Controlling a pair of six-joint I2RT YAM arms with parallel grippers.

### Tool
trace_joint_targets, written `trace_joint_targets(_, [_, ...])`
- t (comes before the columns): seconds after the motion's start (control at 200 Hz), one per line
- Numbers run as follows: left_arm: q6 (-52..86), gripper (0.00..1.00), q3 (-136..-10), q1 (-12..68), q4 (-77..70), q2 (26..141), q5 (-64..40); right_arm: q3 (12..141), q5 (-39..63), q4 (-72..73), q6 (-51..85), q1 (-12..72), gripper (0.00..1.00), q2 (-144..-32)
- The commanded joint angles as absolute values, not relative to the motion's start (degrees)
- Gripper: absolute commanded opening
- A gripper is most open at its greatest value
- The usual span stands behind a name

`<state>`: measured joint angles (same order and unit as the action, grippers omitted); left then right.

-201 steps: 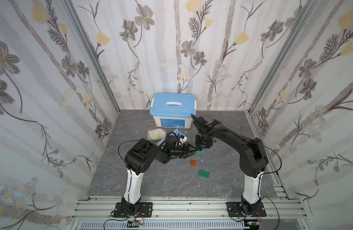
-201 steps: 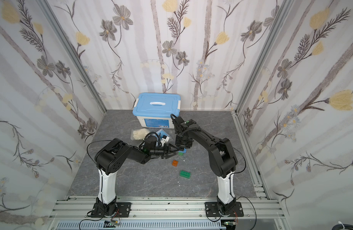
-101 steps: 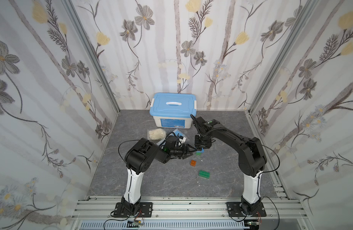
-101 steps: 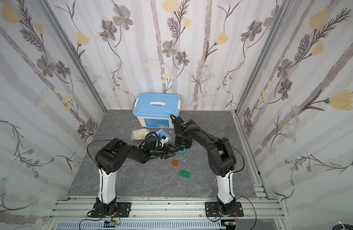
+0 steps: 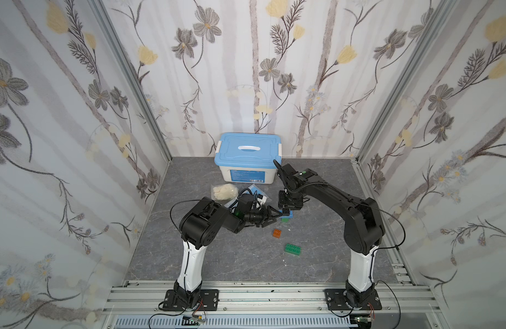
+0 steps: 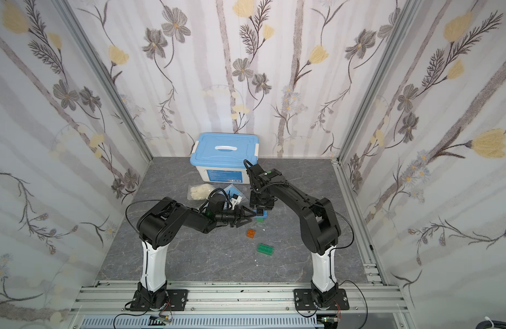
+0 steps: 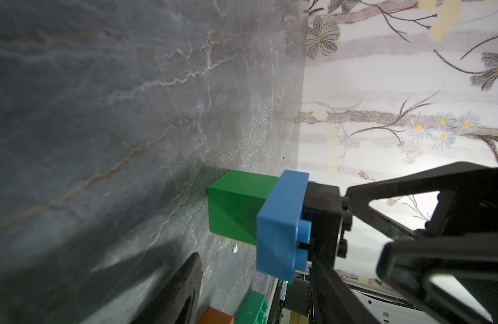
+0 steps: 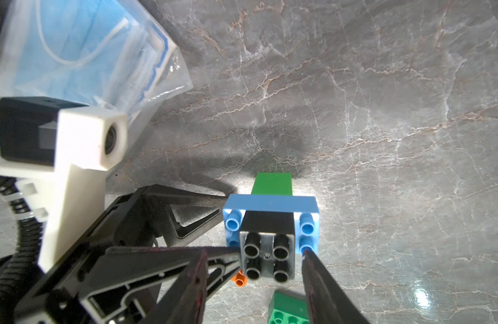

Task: Assemble the letter f with lego
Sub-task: Assemble the lego brick with the lego brick, then pick up the lego brick from the center of the board.

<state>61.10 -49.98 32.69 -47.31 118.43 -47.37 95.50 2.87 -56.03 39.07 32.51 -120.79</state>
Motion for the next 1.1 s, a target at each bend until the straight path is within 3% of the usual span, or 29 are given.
trace_joint_targets(0.0, [59.5, 0.66, -49.8, 32.6, -46.9, 116.6, -47.6, 96.4, 2.4, -56.0, 38.2, 32.6, 0.57, -119.3])
trace_joint_targets(0.19, [59.1, 0.71, -49.6, 32.5, -46.3, 113.9, -47.9, 96.3, 1.4, -56.4, 35.9, 32.6, 0.61, -115.7])
trace_joint_targets(0.315, [60.4, 0.83, -48.4, 31.0, -47.2, 112.4, -48.1, 93.3, 0.7, -55.4, 31.7, 32.8, 0.68, -111.9])
trace_joint_targets(0.445, [61.4, 0.89, -45.7, 28.8, -48.2, 108.3, -48.3, 86.9, 1.9, -50.9, 26.8, 34.5, 0.74, -106.9])
trace_joint_targets(0.595, [57.9, 0.92, -43.6, 28.1, -37.5, 100.3, -43.2, 81.3, 1.6, -47.7, 25.9, 38.0, 0.75, -105.0])
trace_joint_targets(0.749, [55.5, 0.93, -42.9, 26.9, -20.8, 92.8, -33.8, 77.2, 1.8, -46.8, 34.6, 40.3, 0.73, -107.4])
trace_joint_targets(1.094, [55.9, 0.95, -41.3, 17.0, -0.1, 82.0, -24.3, 71.7, 1.3, -39.2, 47.4, 46.0, 0.67, -110.6])
